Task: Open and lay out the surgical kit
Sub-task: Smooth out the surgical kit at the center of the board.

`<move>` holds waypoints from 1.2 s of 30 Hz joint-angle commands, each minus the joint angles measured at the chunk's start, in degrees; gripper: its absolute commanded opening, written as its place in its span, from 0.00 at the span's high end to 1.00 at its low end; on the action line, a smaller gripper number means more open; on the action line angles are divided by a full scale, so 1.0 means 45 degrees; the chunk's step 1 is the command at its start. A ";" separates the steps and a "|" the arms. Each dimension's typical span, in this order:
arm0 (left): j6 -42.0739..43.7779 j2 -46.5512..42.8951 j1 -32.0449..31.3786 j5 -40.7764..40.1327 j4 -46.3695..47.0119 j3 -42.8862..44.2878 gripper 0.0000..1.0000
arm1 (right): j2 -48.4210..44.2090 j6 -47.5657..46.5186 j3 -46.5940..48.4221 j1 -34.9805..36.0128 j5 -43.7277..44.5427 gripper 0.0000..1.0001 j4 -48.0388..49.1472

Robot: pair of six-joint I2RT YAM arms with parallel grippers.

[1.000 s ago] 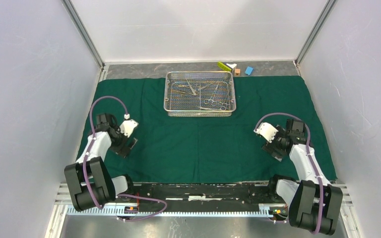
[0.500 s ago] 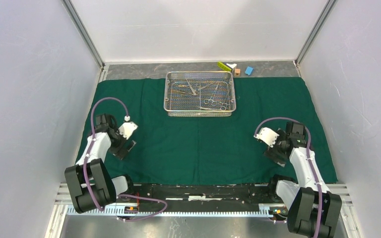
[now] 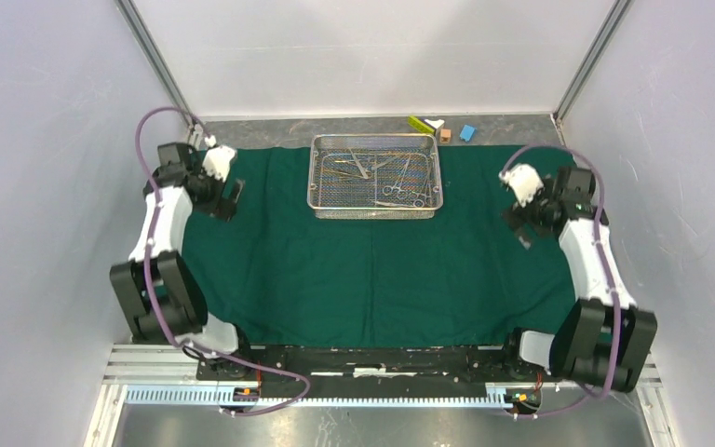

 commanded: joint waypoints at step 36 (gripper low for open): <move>-0.3930 1.2337 -0.1733 -0.5587 0.0474 1.0986 0.00 | 1.2084 0.5095 0.9267 -0.0467 0.1934 0.02 0.4208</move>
